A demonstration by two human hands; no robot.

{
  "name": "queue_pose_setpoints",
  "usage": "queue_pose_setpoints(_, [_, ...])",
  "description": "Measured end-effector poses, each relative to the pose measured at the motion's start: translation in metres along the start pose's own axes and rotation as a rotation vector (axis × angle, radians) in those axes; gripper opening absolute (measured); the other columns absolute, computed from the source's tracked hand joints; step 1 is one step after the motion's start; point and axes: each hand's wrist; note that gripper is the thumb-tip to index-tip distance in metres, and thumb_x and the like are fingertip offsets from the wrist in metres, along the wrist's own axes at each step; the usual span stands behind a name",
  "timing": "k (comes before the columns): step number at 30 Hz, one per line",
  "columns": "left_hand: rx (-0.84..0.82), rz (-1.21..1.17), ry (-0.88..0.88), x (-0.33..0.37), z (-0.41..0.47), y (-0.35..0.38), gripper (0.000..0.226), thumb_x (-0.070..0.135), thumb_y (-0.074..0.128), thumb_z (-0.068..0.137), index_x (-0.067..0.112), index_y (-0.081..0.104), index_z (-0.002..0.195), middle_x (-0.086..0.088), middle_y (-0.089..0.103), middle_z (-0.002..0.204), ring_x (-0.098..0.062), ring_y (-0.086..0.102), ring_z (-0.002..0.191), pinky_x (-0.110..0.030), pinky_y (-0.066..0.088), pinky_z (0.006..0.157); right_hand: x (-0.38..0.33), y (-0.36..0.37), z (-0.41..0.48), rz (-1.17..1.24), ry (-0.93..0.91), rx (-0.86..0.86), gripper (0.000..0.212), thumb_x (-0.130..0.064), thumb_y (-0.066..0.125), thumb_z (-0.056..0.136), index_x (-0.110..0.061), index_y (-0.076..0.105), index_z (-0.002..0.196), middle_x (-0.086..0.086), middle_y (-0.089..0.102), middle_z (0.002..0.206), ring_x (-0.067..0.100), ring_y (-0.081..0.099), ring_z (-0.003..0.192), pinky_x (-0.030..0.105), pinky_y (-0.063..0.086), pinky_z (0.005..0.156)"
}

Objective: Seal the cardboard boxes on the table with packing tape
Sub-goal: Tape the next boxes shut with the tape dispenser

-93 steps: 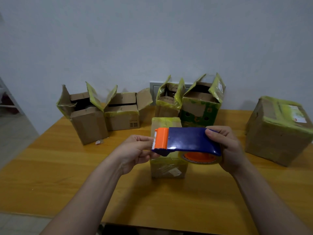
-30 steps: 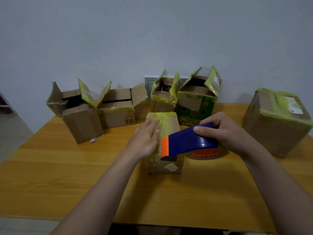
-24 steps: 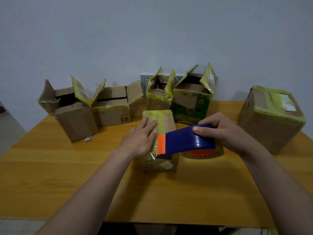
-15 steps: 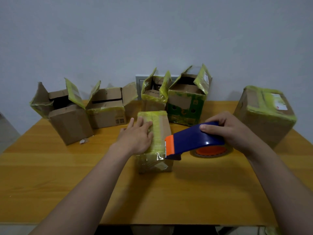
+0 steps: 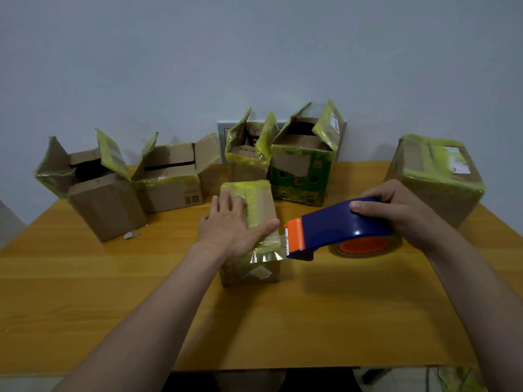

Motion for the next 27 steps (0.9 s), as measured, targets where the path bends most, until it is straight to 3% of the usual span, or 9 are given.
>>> queue_pose_setpoints(9, [0.011, -0.002, 0.016, -0.002, 0.001, -0.001, 0.124, 0.103, 0.021, 0.065, 0.025, 0.017, 0.162, -0.004, -0.003, 0.173, -0.034, 0.001, 0.159, -0.061, 0.024, 0.123, 0.001, 0.006, 0.006, -0.134, 0.036, -0.054, 0.034, -0.040, 0.062, 0.087, -0.010, 0.074, 0.081, 0.006, 0.070, 0.065, 0.013, 0.065, 0.058, 0.020, 0.047, 0.058])
queue_pose_setpoints(14, [0.015, 0.009, 0.038, -0.004, 0.001, 0.000, 0.122, 0.104, 0.019, 0.068, 0.025, 0.019, 0.161, -0.004, 0.001, 0.173, -0.034, 0.006, 0.159, -0.062, 0.028, 0.121, -0.001, 0.028, 0.014, -0.630, 0.045, -0.130, 0.025, -0.044, 0.069, 0.090, -0.022, 0.071, 0.079, -0.001, 0.069, 0.067, 0.012, 0.066, 0.064, 0.027, 0.054, 0.057])
queue_pose_setpoints(17, [0.021, 0.007, 0.047, -0.005, 0.000, 0.002, 0.124, 0.106, 0.019, 0.065, 0.026, 0.019, 0.160, -0.003, 0.002, 0.173, -0.035, 0.010, 0.158, -0.061, 0.031, 0.120, -0.002, 0.041, 0.012, -0.492, -0.030, -0.022, 0.022, -0.038, 0.070, 0.090, -0.018, 0.073, 0.080, 0.000, 0.071, 0.069, 0.012, 0.068, 0.067, 0.034, 0.055, 0.059])
queue_pose_setpoints(22, [-0.003, 0.063, 0.040, -0.001, -0.004, -0.006, 0.145, 0.114, 0.016, 0.044, 0.026, 0.020, 0.159, -0.003, 0.010, 0.169, -0.040, 0.028, 0.146, -0.059, 0.036, 0.114, -0.010, 0.030, 0.019, -0.508, -0.054, 0.083, 0.030, -0.039, 0.070, 0.091, -0.013, 0.074, 0.076, 0.000, 0.068, 0.061, 0.013, 0.064, 0.059, 0.035, 0.049, 0.052])
queue_pose_setpoints(25, [-0.028, 0.093, 0.045, 0.003, -0.005, -0.010, 0.130, 0.108, 0.035, 0.054, 0.029, 0.022, 0.157, -0.002, 0.012, 0.168, -0.041, 0.030, 0.142, -0.059, 0.035, 0.112, -0.002, 0.025, 0.014, -0.414, -0.066, 0.189, 0.037, -0.044, 0.067, 0.090, -0.016, 0.069, 0.065, -0.001, 0.060, 0.052, 0.011, 0.056, 0.050, 0.022, 0.038, 0.048])
queue_pose_setpoints(27, [-0.064, 0.052, 0.088, 0.003, -0.008, -0.015, 0.117, 0.097, 0.051, 0.062, 0.033, 0.024, 0.157, -0.004, 0.008, 0.170, -0.041, 0.027, 0.145, -0.059, 0.033, 0.114, 0.004, 0.026, 0.013, -0.325, -0.091, 0.318, 0.042, -0.042, 0.064, 0.086, -0.008, 0.067, 0.062, 0.004, 0.056, 0.050, 0.012, 0.049, 0.047, 0.022, 0.033, 0.048])
Point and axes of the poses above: each hand's wrist, its own z-axis towards the middle knuckle, its own y-axis out of the palm, x = y × z
